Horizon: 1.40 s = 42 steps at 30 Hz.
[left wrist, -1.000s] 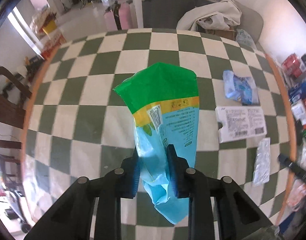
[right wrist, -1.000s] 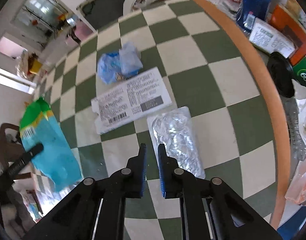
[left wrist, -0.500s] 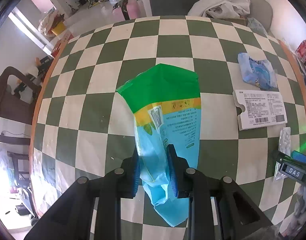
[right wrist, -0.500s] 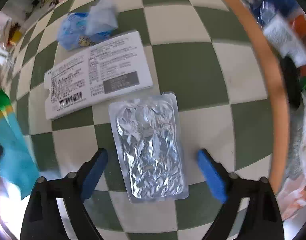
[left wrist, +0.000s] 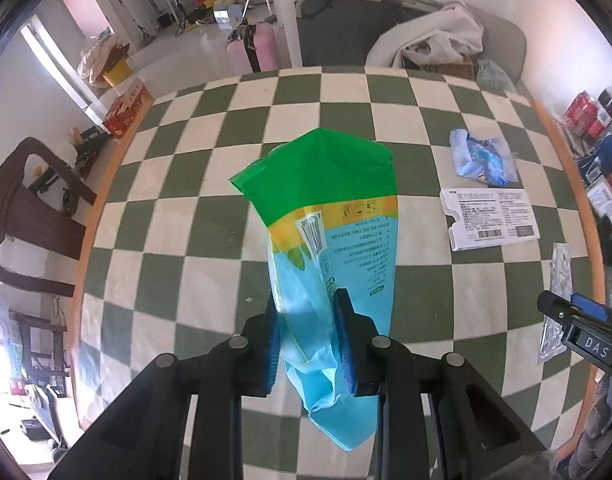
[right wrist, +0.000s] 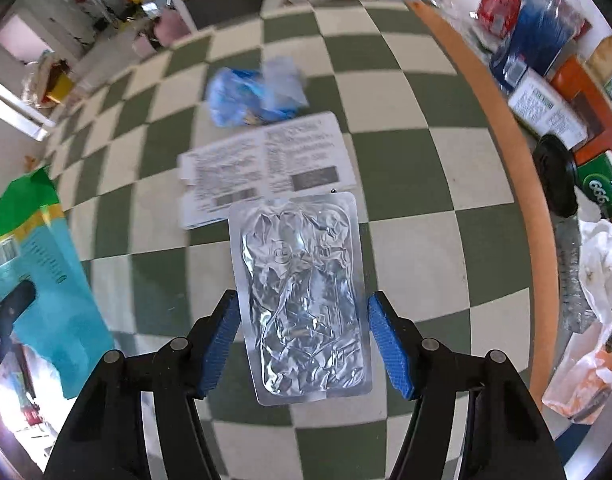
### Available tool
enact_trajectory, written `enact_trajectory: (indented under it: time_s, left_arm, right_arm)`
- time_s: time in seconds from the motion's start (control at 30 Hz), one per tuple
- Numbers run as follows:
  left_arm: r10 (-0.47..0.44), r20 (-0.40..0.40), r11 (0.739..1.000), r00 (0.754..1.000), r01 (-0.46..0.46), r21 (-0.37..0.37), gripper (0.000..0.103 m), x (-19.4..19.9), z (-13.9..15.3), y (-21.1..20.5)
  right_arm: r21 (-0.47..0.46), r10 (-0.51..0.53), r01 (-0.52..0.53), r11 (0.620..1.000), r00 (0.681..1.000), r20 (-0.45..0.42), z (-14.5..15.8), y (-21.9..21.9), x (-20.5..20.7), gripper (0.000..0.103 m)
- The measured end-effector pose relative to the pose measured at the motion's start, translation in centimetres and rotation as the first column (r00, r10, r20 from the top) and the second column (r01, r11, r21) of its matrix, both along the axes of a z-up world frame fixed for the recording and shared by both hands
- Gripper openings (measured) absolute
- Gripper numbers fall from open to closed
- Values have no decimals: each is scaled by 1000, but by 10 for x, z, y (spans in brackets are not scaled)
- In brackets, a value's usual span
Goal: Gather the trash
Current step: 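Carry bag and foil pack to the bin and open both tools over it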
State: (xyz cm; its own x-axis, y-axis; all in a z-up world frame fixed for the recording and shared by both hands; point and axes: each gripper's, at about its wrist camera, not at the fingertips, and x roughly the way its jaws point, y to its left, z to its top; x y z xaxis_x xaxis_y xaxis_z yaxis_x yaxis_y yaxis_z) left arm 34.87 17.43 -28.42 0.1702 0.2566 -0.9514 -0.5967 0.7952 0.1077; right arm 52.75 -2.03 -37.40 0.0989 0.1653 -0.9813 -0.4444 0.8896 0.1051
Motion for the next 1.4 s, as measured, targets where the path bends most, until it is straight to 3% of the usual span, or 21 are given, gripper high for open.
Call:
enact_trajectory:
  time_s: [0.27, 0.37, 0.63, 0.83, 0.93, 1.07, 1.23, 1.4]
  left_arm:
    - [-31, 28, 1000, 999, 31, 4, 21, -70, 31, -17]
    - [-59, 45, 998, 997, 59, 0, 21, -107, 41, -29]
    - [-158, 72, 987, 985, 160, -20, 21, -224, 51, -63]
    - [-173, 9, 979, 985, 173, -111, 21, -307, 26, -82]
    - [-170, -42, 970, 985, 159, -184, 21, -339, -4, -90]
    - [-126, -125, 955, 984, 86, -283, 21, -371, -77, -91]
    - [-64, -209, 912, 976, -28, -410, 22, -388, -207, -84]
    - [-39, -252, 861, 967, -95, -500, 24, -382, -339, -80]
  right_arm:
    - [79, 15, -18, 997, 999, 35, 59, -13, -61, 67]
    - [95, 16, -21, 995, 999, 51, 63, -5, -96, 67]
    - [140, -48, 35, 990, 995, 92, 88, -40, -234, 67]
    - [110, -94, 92, 990, 996, 5, 67, -77, -348, 67]
    - [82, -84, 90, 993, 994, -70, 46, -90, -391, 67]
    - [30, -62, 68, 997, 985, -158, -6, -100, -442, 67]
    - [-13, -55, 54, 998, 963, -265, -105, -105, -478, 67]
    - [-31, -45, 37, 999, 940, -339, -241, -101, -494, 67]
